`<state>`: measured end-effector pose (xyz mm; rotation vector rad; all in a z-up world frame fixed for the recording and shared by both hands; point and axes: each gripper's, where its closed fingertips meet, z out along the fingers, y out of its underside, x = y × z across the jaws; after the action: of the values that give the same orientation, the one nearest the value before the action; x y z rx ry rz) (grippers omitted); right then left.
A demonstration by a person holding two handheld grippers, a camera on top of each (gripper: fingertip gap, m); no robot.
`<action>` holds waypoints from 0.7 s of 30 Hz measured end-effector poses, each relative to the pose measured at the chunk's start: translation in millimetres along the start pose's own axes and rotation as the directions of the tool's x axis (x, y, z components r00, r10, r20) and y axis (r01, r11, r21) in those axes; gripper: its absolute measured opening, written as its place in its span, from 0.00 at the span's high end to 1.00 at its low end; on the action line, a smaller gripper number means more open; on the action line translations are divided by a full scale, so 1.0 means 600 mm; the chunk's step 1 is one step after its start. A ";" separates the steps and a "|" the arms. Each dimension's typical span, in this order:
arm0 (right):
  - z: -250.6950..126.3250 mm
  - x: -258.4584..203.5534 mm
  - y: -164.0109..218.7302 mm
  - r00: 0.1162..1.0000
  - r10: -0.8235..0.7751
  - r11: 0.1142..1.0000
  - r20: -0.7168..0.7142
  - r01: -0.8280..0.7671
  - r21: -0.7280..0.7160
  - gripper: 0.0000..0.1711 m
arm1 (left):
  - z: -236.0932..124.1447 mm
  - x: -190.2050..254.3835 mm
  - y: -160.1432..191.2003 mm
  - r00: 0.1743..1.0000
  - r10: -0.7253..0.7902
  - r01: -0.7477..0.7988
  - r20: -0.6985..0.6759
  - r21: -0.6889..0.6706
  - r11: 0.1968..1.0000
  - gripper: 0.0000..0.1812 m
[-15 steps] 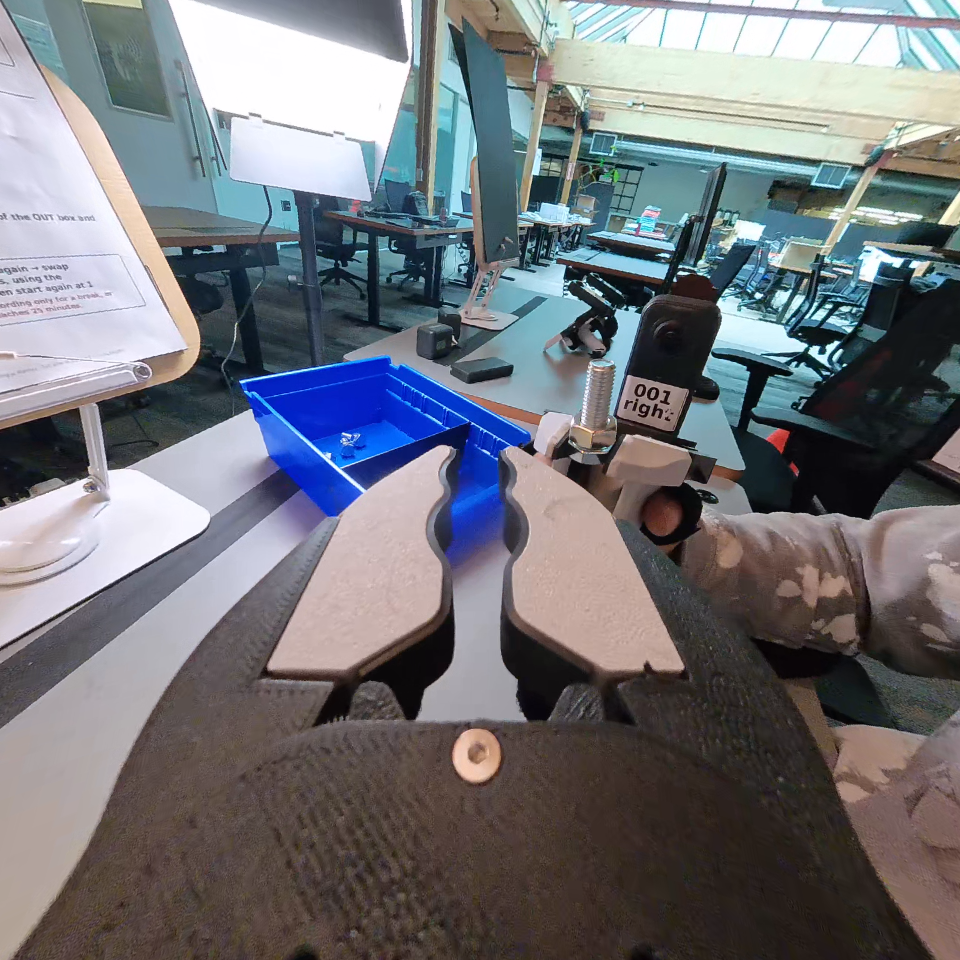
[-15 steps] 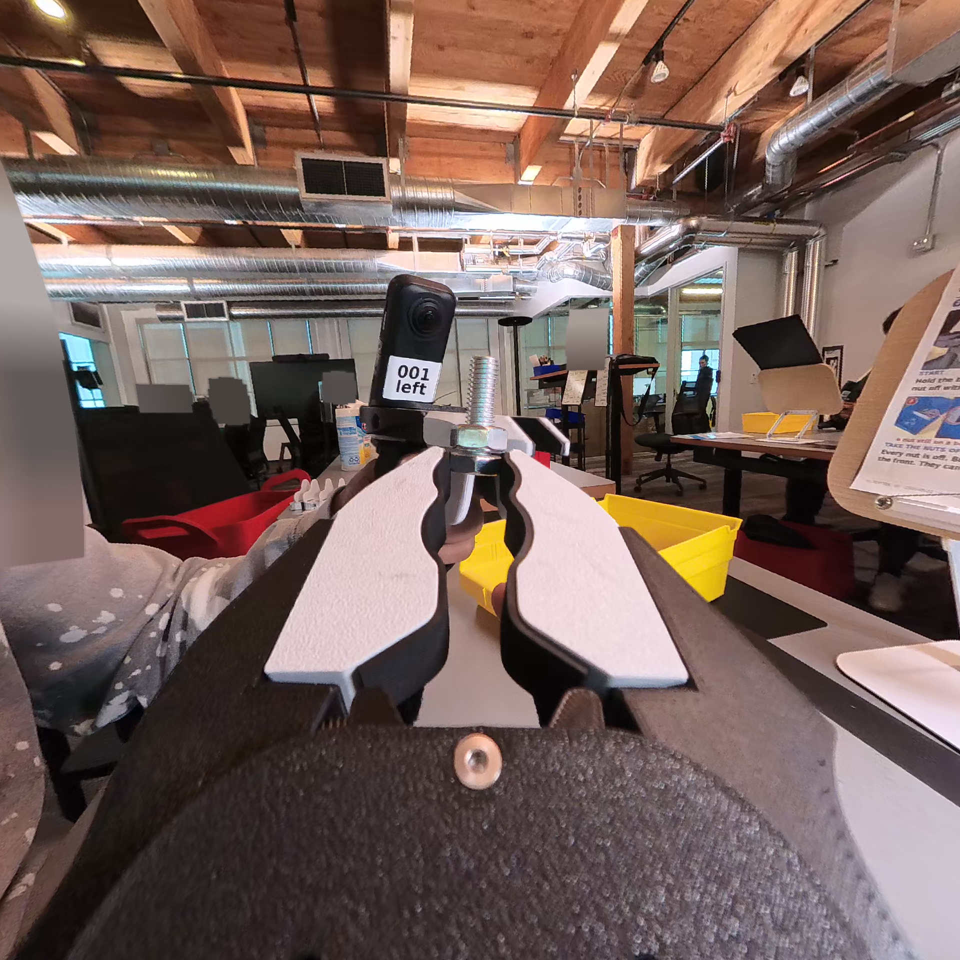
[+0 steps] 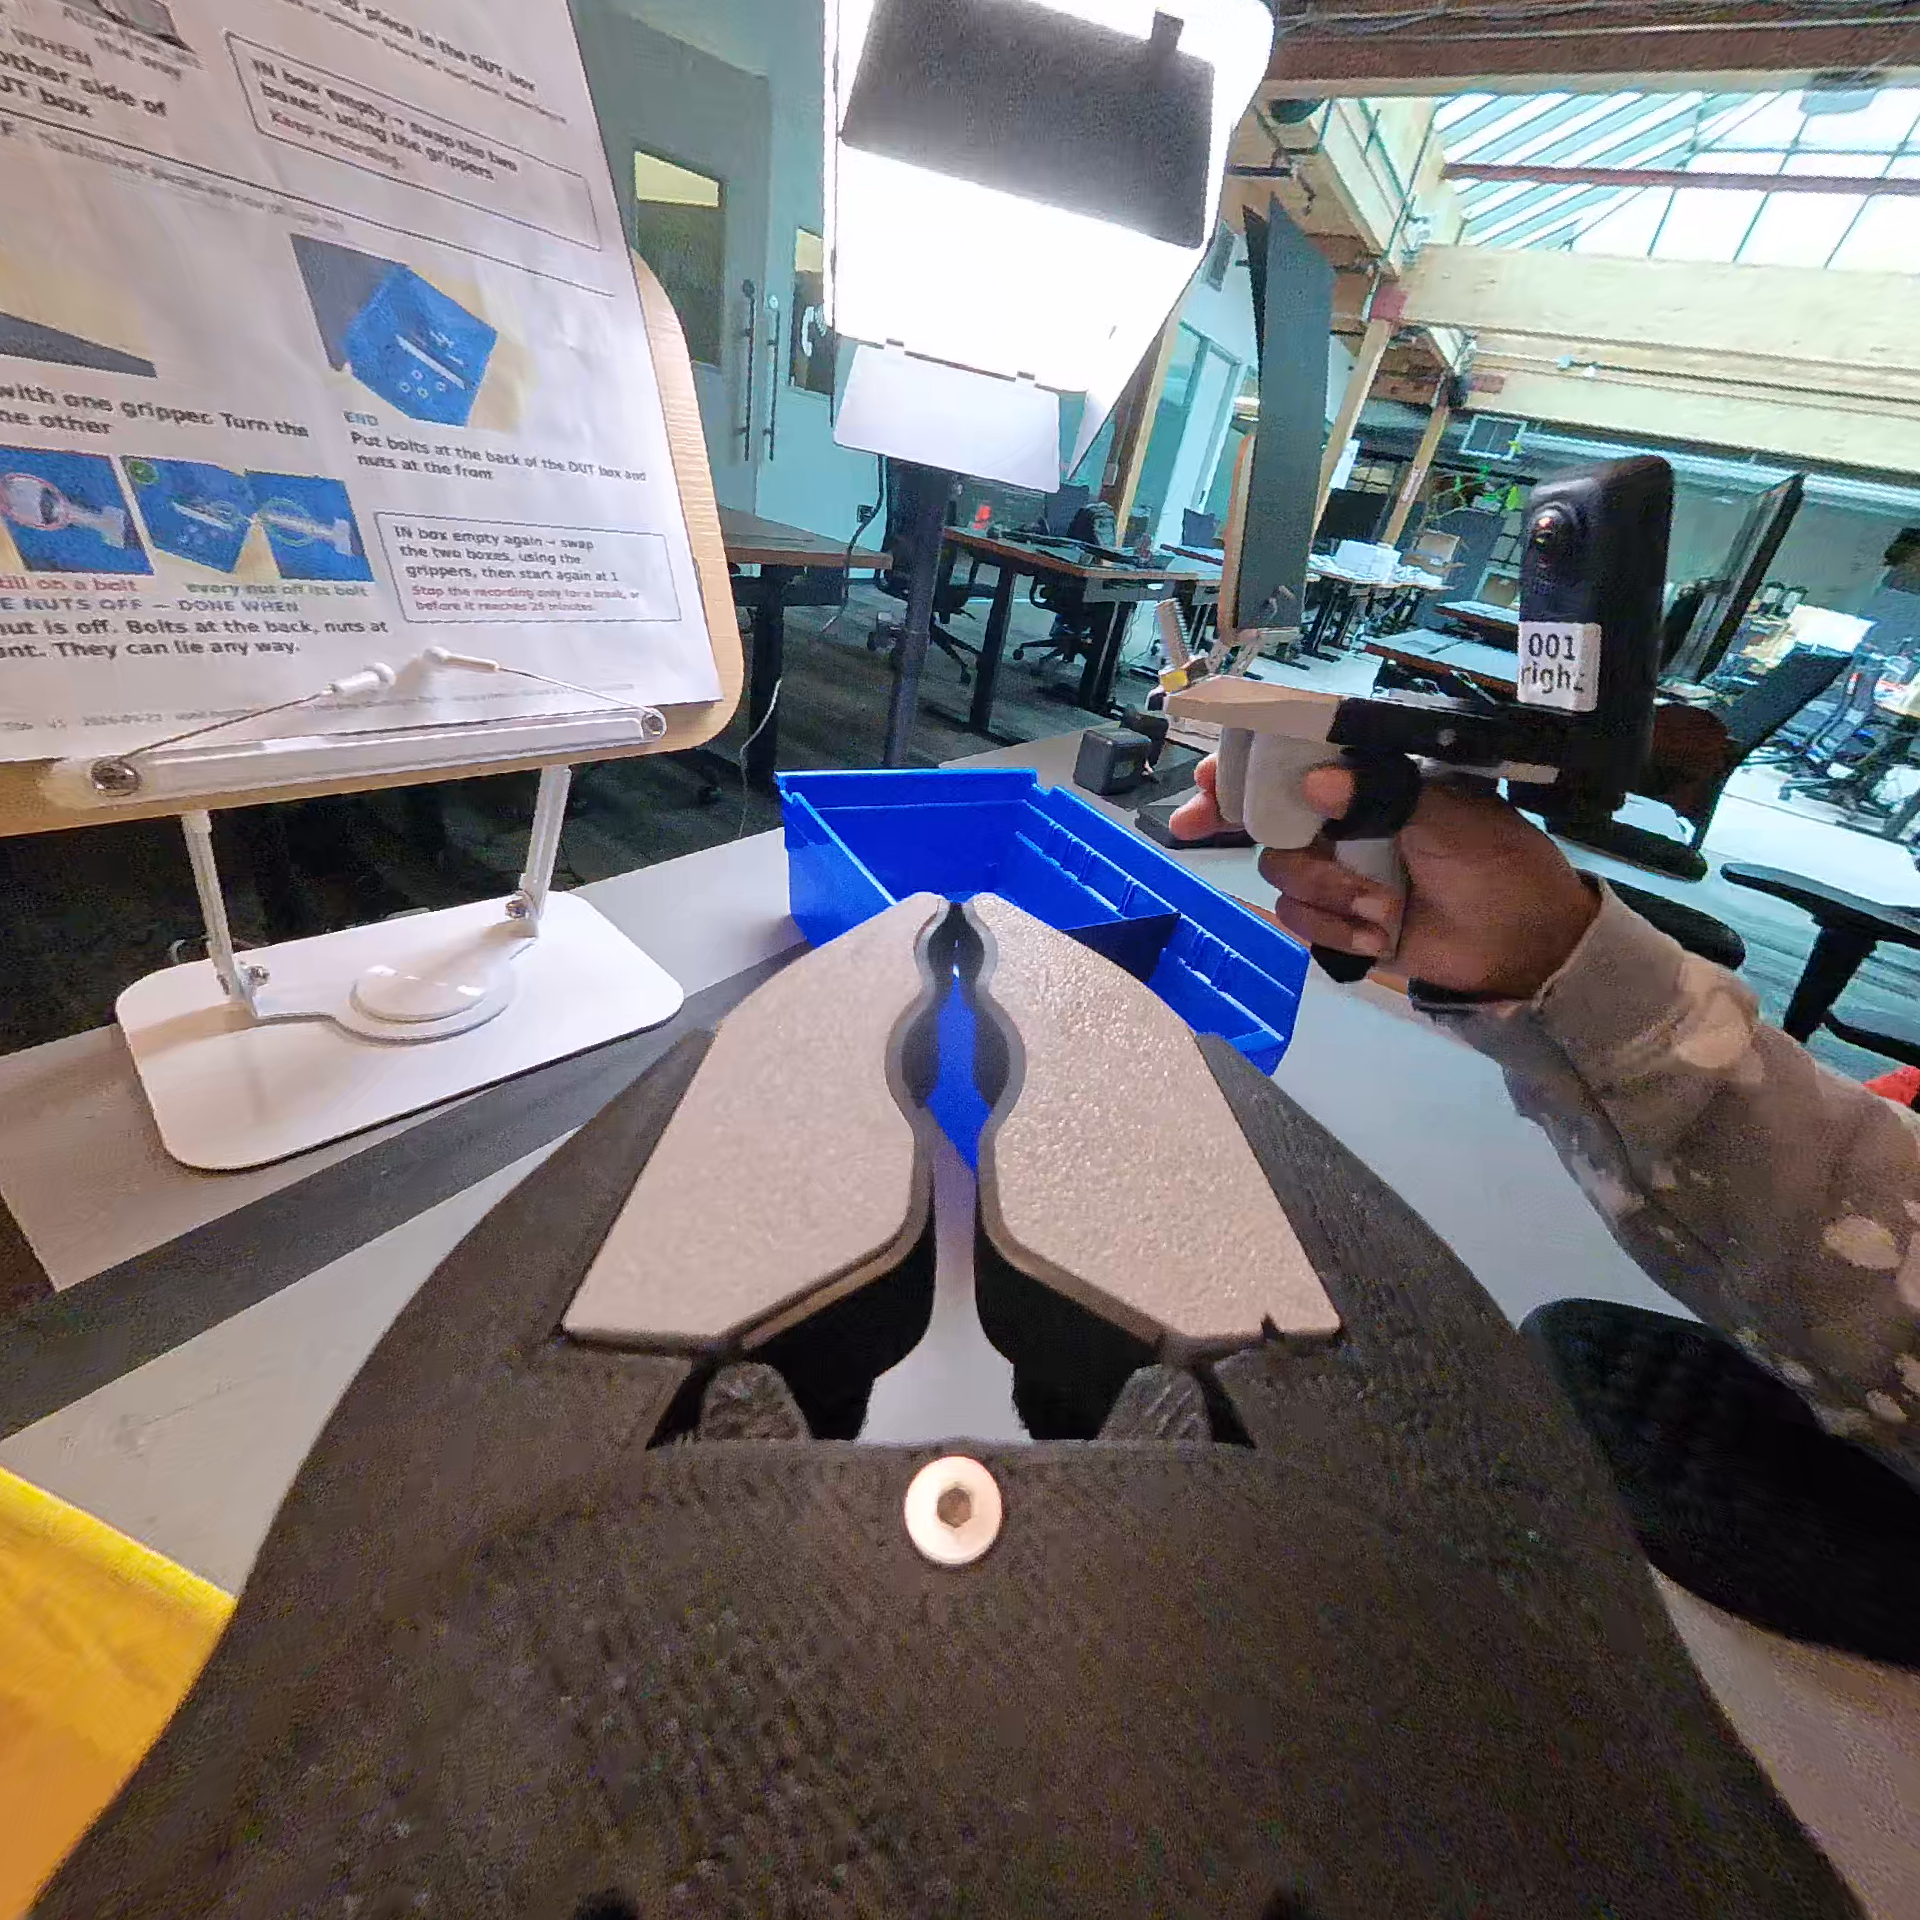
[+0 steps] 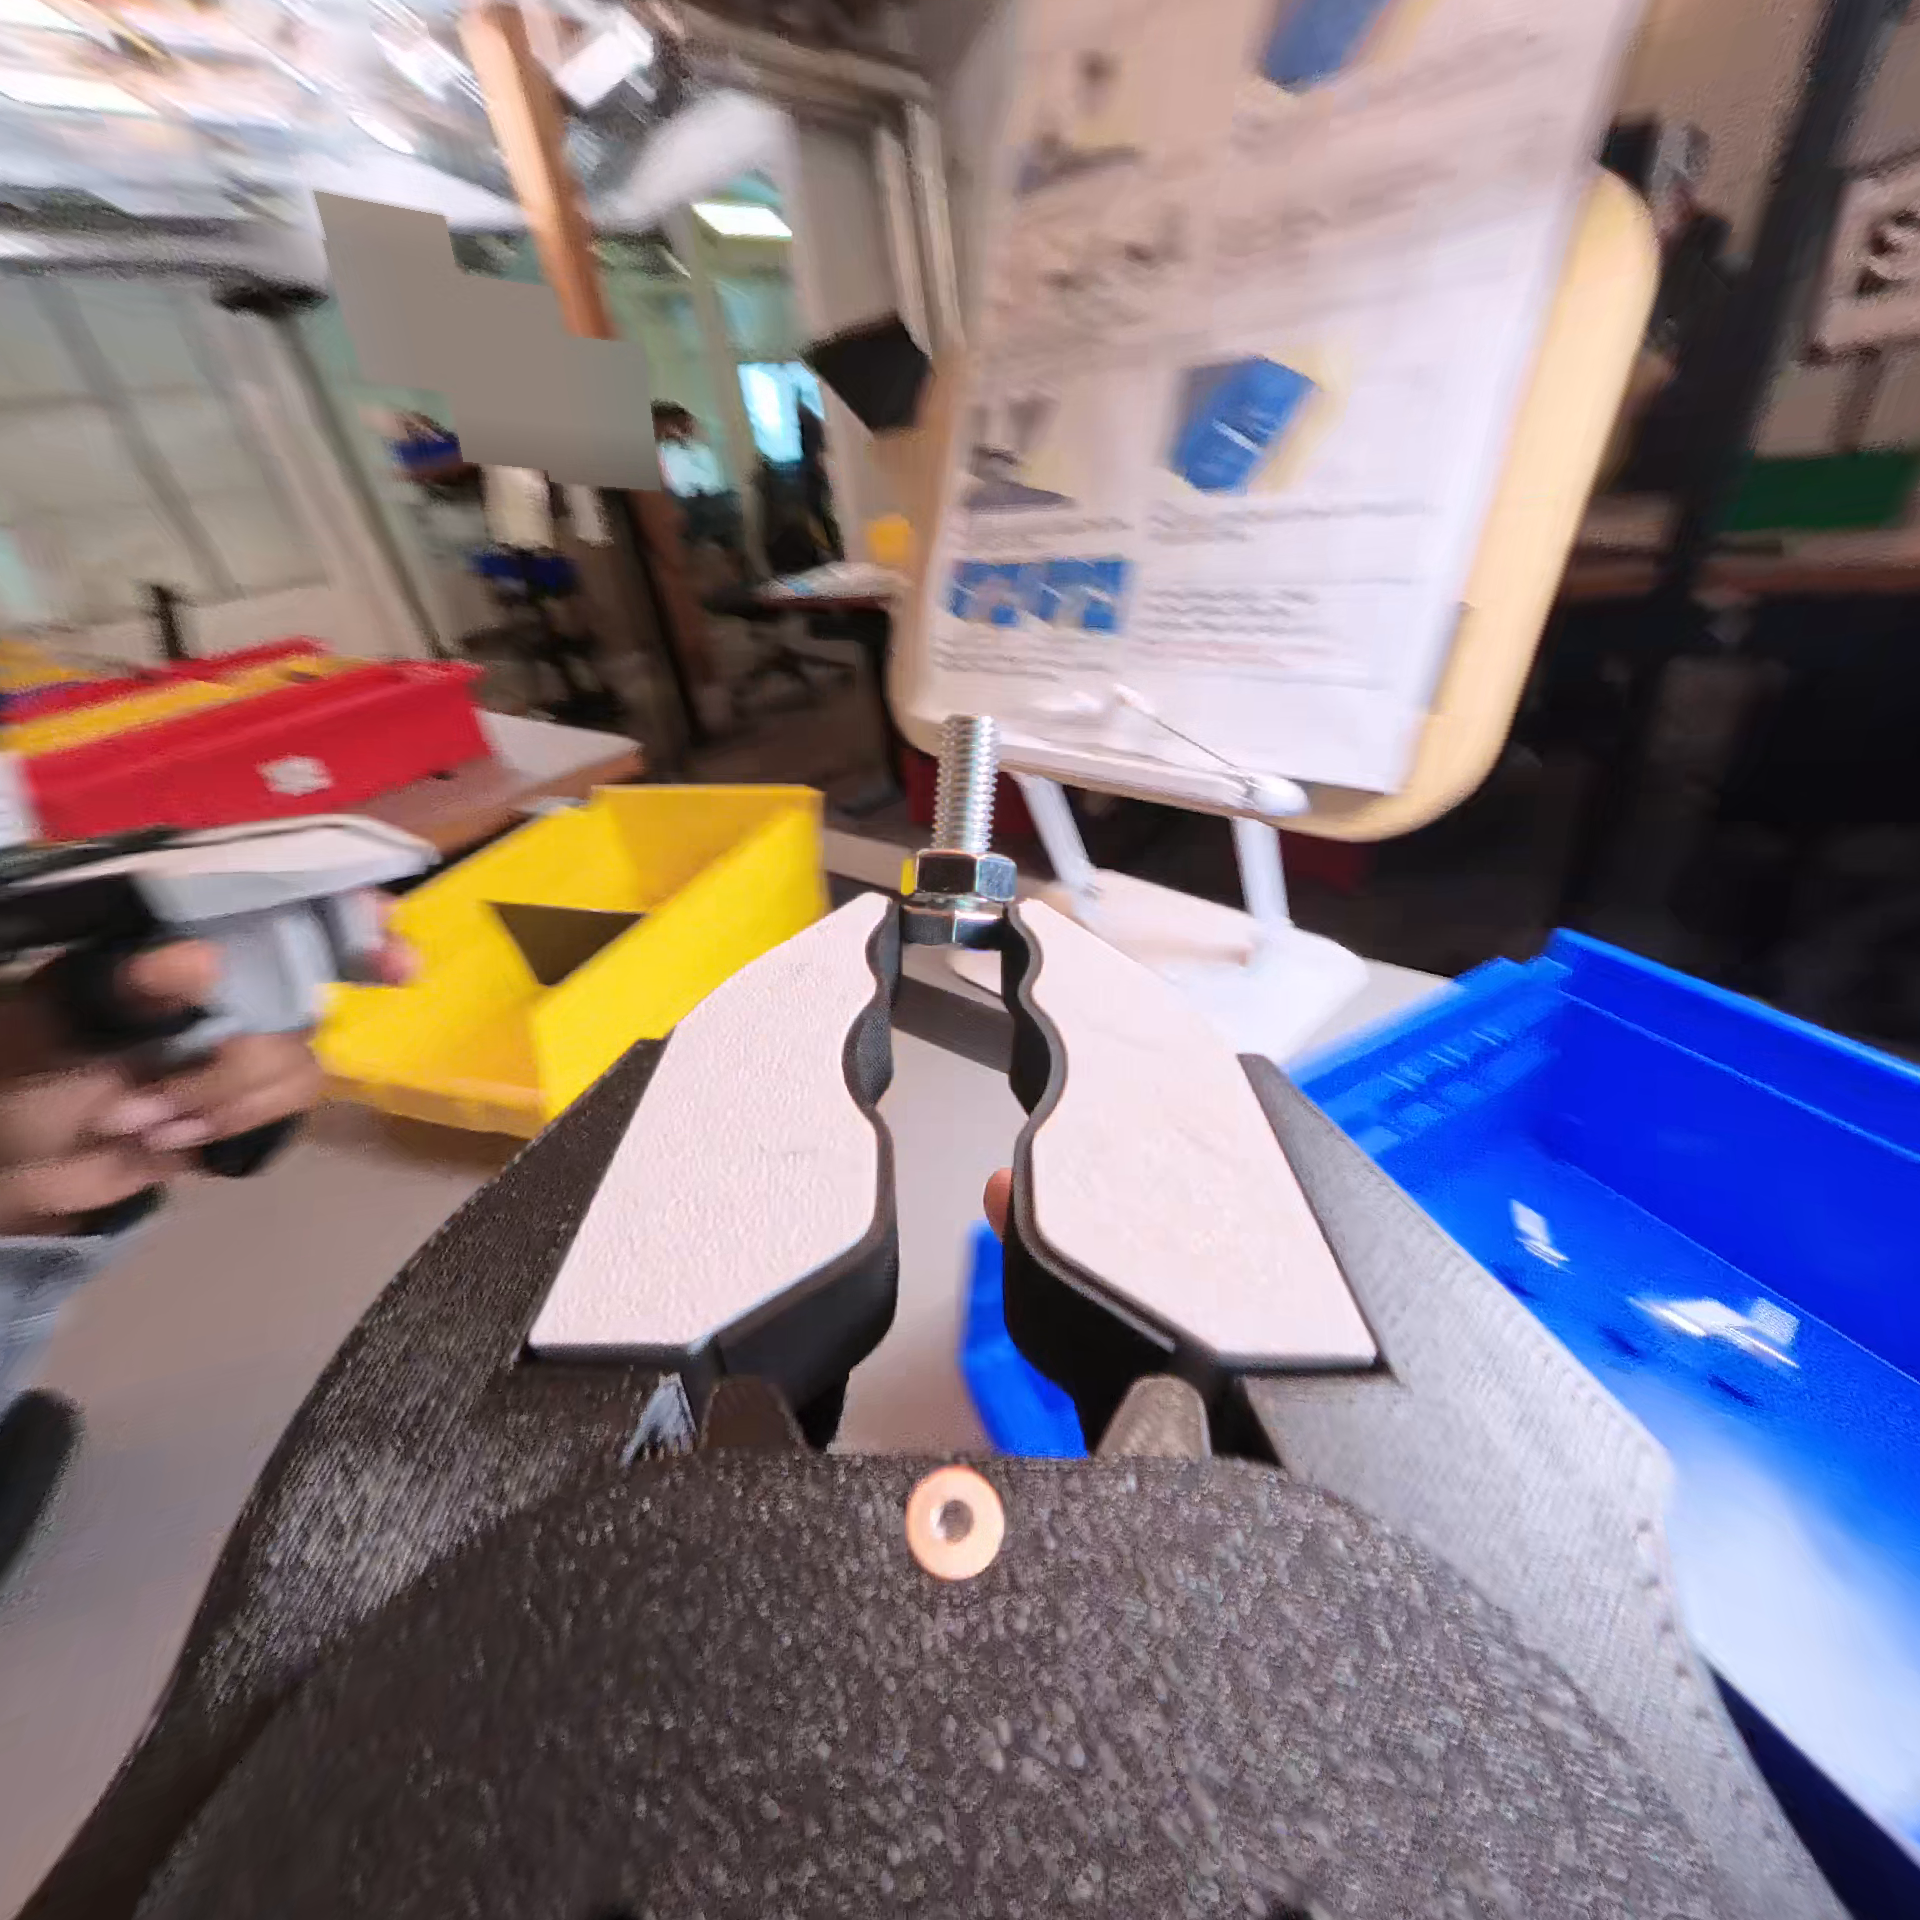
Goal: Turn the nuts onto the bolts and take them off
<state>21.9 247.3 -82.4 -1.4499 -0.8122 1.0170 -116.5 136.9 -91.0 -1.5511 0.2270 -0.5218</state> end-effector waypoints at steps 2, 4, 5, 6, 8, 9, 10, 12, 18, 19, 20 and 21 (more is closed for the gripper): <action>0.009 0.087 0.010 0.989 -0.029 0.994 -0.147 0.012 -0.111 0.90 | -0.002 -0.008 0.000 1.000 0.017 -0.017 0.017 -0.003 1.000 1.00; 0.017 0.180 0.037 0.955 -0.082 0.965 -0.286 0.004 -0.263 0.90 | -0.001 -0.007 0.010 0.999 0.041 -0.041 0.003 -0.054 0.998 1.00; 0.019 0.225 0.054 0.931 -0.114 0.942 -0.348 -0.011 -0.337 0.89 | -0.001 -0.008 0.011 0.998 0.057 -0.056 0.008 -0.064 0.996 1.00; 0.020 0.266 0.075 0.907 -0.145 0.909 -0.395 -0.036 -0.415 0.89 | -0.003 -0.010 0.008 0.997 0.078 -0.077 0.020 -0.056 0.995 1.00; 0.020 0.327 0.121 0.871 -0.175 0.830 -0.459 -0.120 -0.544 0.89 | -0.008 -0.010 0.002 0.993 0.113 -0.111 0.030 -0.054 0.992 1.00; 0.020 0.350 0.141 0.854 -0.192 0.790 -0.483 -0.158 -0.593 0.89 | -0.010 -0.011 -0.001 0.991 0.126 -0.124 0.038 -0.051 0.991 1.00; 0.018 0.369 0.161 0.834 -0.228 0.743 -0.502 -0.184 -0.643 0.89 | -0.013 -0.013 -0.005 0.989 0.139 -0.137 0.049 -0.043 0.990 1.00; 0.012 0.400 0.195 0.795 -0.315 0.638 -0.519 -0.227 -0.736 0.89 | -0.019 -0.019 -0.011 0.986 0.155 -0.153 0.067 -0.040 0.987 1.00; -0.010 0.442 0.273 0.716 -0.404 0.436 -0.569 -0.397 -0.808 0.89 | -0.043 -0.054 -0.034 0.976 0.167 -0.166 0.141 -0.016 0.986 1.00; -0.012 0.445 0.281 0.710 -0.405 0.425 -0.577 -0.413 -0.806 0.89 | -0.048 -0.062 -0.038 0.972 0.171 -0.171 0.159 -0.014 0.985 1.00; -0.014 0.447 0.289 0.705 -0.404 0.415 -0.583 -0.427 -0.804 0.89 | -0.053 -0.071 -0.041 0.969 0.172 -0.173 0.177 -0.013 0.985 1.00; -0.016 0.446 0.297 0.706 -0.397 0.402 -0.587 -0.440 -0.803 0.89 | -0.057 -0.079 -0.043 0.967 0.169 -0.170 0.190 -0.010 0.985 1.00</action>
<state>123.9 463.8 -297.7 -2.6050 -0.7472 -0.2636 -178.4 129.5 -75.5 -1.5483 0.2084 -0.2371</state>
